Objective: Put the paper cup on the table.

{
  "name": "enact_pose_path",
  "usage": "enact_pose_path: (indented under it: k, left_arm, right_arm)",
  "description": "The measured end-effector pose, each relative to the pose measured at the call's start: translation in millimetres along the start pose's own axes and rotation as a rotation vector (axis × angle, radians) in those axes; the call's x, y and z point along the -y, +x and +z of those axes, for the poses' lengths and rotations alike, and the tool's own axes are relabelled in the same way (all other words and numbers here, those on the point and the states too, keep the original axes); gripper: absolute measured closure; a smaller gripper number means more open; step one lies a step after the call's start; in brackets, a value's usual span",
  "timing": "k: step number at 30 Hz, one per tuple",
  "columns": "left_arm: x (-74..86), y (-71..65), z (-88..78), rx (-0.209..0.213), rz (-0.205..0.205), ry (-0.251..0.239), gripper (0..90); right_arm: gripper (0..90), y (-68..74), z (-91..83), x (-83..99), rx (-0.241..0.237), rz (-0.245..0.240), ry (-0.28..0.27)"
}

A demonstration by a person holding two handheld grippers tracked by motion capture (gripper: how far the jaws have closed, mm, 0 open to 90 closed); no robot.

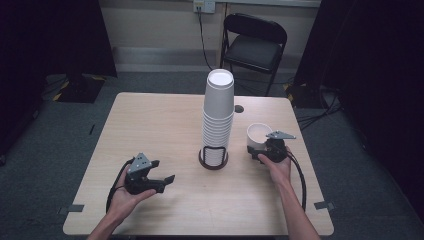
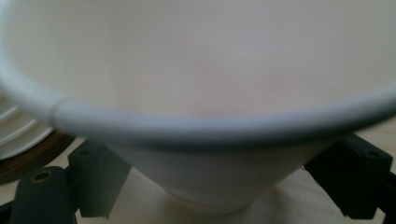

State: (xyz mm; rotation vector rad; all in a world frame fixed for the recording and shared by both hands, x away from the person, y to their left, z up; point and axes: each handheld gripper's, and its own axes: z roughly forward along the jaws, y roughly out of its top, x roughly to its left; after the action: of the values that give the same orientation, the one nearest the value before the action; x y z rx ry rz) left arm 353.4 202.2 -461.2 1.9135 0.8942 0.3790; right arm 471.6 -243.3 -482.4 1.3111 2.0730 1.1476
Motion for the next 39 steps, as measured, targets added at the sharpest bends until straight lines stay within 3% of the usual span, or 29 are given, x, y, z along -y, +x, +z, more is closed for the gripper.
enact_pose_path:
  k: [8,22,30,39]
  left_arm:
    - [0.1,-0.5,0.0,-0.002,0.004,0.0,17.2]
    - [-0.3,-1.1,0.1,-0.004,0.0,0.001,17.2]
    - [-0.2,1.8,-4.0,-0.007,-0.011,-0.01,17.2]
    - [0.2,-0.2,-11.1,-0.016,-0.031,-0.023,17.1]
  right_arm:
    - [13.4,-2.7,-10.1,7.8,0.002,-0.003,0.005]
    - [13.4,3.5,-50.1,9.4,0.004,-0.012,-0.054]
    - [13.9,16.6,-73.2,12.1,-0.005,-0.054,-0.073]
    - [14.7,39.8,-107.1,8.6,-0.014,-0.052,-0.131]
